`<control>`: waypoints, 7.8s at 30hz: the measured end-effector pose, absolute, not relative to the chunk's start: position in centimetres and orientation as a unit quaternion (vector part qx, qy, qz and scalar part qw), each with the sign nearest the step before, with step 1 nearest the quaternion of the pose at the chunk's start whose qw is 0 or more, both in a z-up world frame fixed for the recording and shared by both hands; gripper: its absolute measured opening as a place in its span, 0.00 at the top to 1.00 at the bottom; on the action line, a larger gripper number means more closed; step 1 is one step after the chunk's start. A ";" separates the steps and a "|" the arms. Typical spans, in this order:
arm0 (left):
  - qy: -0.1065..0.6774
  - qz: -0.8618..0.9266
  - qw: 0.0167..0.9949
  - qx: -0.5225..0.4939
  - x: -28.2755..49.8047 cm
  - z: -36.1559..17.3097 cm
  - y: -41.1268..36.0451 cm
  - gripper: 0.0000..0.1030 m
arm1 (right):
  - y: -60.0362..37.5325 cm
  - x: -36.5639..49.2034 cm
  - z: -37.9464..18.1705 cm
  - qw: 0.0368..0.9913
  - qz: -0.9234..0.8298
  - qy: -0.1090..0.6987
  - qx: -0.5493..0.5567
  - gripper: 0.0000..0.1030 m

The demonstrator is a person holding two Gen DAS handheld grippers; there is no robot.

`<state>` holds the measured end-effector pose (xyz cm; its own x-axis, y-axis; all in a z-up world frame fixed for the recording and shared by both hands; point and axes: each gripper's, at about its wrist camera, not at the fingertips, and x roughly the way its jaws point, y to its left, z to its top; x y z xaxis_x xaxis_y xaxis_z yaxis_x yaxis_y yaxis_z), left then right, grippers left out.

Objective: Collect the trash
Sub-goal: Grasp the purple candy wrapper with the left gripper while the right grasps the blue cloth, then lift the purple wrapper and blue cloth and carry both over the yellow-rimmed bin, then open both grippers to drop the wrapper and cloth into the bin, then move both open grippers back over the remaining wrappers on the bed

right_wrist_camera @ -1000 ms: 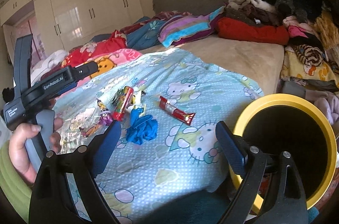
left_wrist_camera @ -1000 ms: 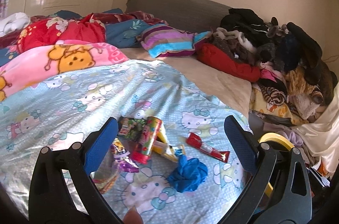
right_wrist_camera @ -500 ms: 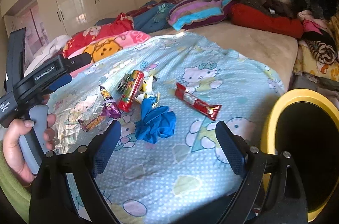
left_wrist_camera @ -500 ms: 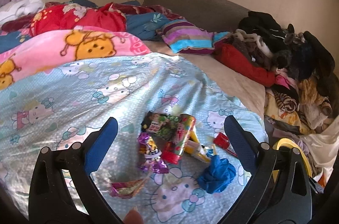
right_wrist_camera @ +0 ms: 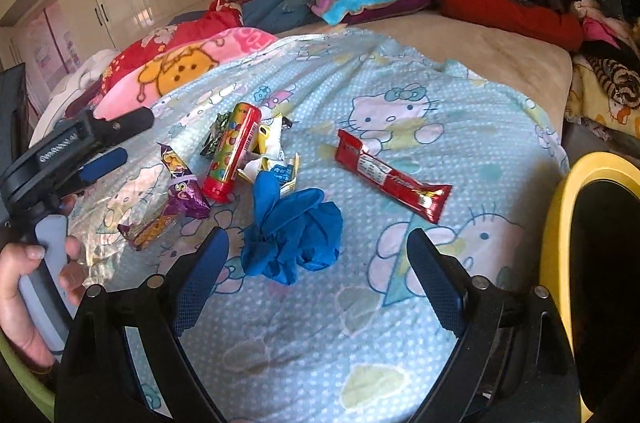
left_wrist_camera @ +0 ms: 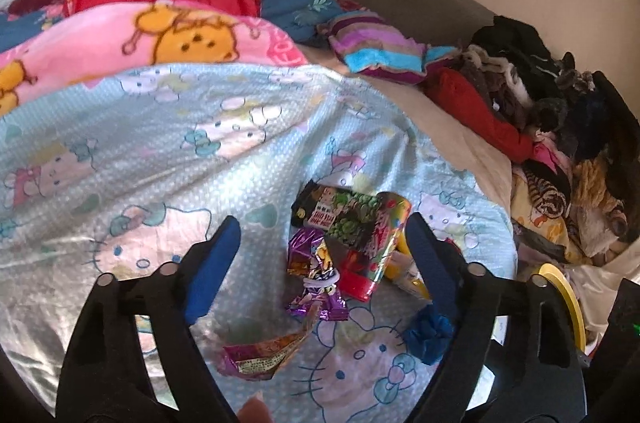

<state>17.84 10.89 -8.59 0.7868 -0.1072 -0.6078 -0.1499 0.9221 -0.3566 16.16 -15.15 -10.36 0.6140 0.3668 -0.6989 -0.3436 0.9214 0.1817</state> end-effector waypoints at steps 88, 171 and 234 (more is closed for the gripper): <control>0.306 -0.155 0.930 -0.132 13.7 -0.5 -2.5 0.80 | -25.2 9.3 -3.5 0.924 0.207 0.314 0.069 0.77; 0.355 -0.312 0.881 -0.018 13.0 -4.9 -21.2 0.80 | -44.8 10.7 -6.1 0.933 0.013 0.317 0.171 0.76; 0.321 -0.193 0.925 -0.067 13.5 -2.5 -12.0 0.11 | -37.6 9.4 -3.4 0.952 0.063 0.277 0.115 0.22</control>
<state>13.55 -12.01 -2.51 0.7199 -0.4001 -0.5672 0.3145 0.9165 -0.2473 9.43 -37.55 -3.40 0.8382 0.1834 -0.5136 -0.0555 0.9656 0.2542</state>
